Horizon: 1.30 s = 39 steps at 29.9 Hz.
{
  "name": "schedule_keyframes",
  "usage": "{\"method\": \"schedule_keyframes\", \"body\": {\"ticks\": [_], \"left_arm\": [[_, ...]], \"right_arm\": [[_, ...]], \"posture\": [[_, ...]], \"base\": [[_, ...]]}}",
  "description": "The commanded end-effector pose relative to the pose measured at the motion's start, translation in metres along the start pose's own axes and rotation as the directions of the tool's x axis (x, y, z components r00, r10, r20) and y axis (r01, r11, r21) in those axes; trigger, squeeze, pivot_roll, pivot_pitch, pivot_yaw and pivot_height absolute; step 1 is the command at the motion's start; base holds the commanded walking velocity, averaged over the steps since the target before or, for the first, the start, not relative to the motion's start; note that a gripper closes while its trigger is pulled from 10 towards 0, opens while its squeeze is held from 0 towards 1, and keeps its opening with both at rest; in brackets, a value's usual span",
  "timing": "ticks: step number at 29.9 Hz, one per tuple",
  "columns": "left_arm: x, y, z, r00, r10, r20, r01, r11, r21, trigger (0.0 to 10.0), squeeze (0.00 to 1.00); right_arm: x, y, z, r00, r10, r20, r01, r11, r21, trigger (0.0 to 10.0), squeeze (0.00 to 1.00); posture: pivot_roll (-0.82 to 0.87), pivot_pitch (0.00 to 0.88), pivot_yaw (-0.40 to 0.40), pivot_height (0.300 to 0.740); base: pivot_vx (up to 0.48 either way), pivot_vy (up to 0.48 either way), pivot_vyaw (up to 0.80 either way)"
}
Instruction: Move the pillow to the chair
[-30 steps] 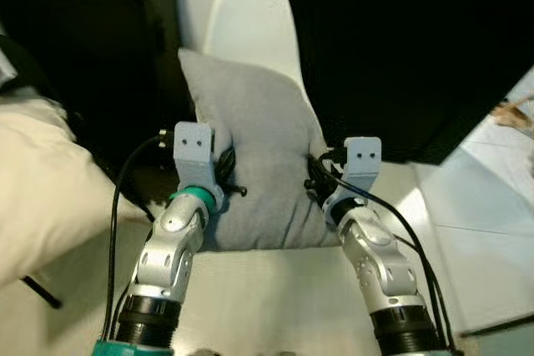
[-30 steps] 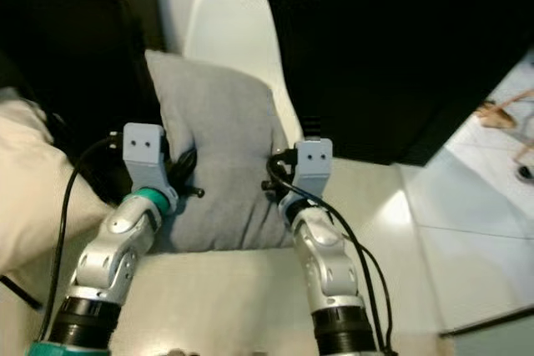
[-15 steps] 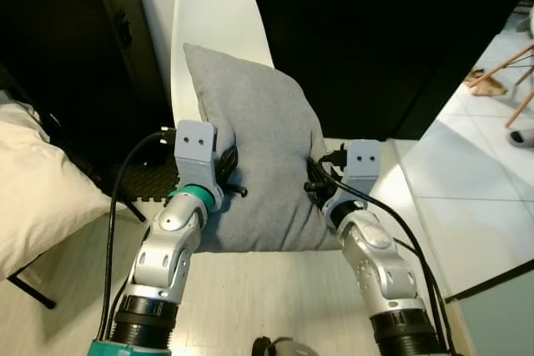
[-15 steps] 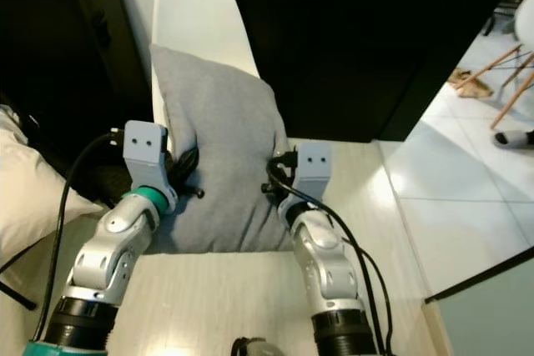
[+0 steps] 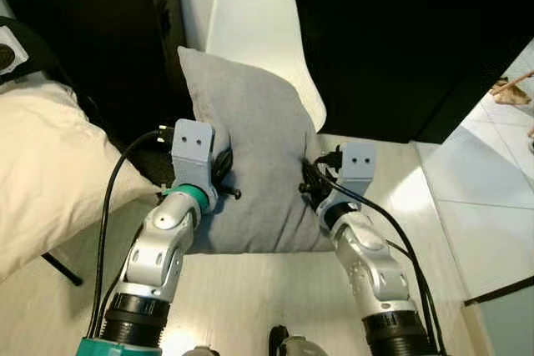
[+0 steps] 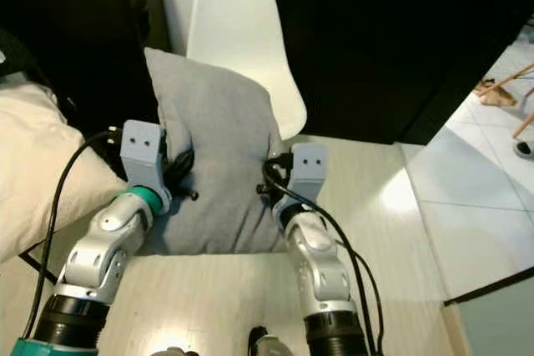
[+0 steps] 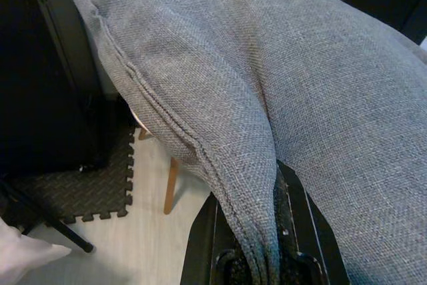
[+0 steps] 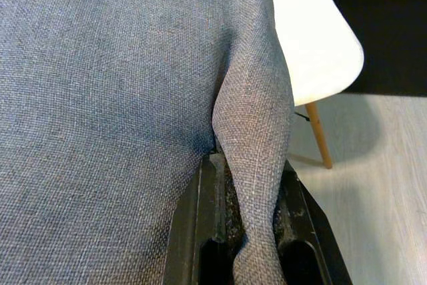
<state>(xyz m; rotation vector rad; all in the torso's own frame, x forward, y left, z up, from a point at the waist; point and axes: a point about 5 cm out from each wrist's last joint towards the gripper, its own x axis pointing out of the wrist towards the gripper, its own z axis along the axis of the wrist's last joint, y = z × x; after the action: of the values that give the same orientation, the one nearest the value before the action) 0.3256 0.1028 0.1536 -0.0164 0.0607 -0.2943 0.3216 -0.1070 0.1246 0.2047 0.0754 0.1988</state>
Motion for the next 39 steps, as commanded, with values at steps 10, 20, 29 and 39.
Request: {"method": "schedule_keyframes", "body": {"ticks": [10, 20, 29, 39], "left_arm": [[0.000, -0.009, 0.010, 0.997, -0.014, 0.081, 0.014, 1.000, 0.006, 10.0, 0.00], [-0.003, -0.006, 0.016, 0.990, 0.010, 0.138, -0.006, 0.999, -0.032, 10.0, 0.00], [-0.004, -0.008, 0.019, 0.985, -0.007, 0.175, 0.013, 0.999, -0.033, 10.0, 0.00], [-0.004, -0.010, 0.020, 0.983, -0.015, 0.185, 0.021, 0.999, -0.031, 10.0, 0.00]], "right_arm": [[-0.001, 0.003, 0.006, 0.999, 0.007, 0.036, -0.007, 1.000, 0.005, 10.0, 0.00], [0.000, 0.004, 0.009, 0.999, 0.014, 0.051, -0.014, 1.000, 0.010, 10.0, 0.00], [0.000, 0.002, 0.010, 0.998, 0.015, 0.054, -0.016, 1.000, 0.010, 10.0, 0.00], [0.000, 0.001, 0.009, 0.999, 0.011, 0.052, -0.011, 1.000, 0.008, 10.0, 0.00]], "posture": [[0.07, 0.037, 0.014, 0.740], [0.07, 0.038, 0.005, 0.740], [0.07, 0.036, 0.002, 0.740], [0.07, 0.036, 0.000, 0.740]], "base": [[0.000, 0.000, 0.00], [0.000, 0.000, 0.00], [0.057, 0.000, 0.00], [0.269, 0.000, 0.00]]}}
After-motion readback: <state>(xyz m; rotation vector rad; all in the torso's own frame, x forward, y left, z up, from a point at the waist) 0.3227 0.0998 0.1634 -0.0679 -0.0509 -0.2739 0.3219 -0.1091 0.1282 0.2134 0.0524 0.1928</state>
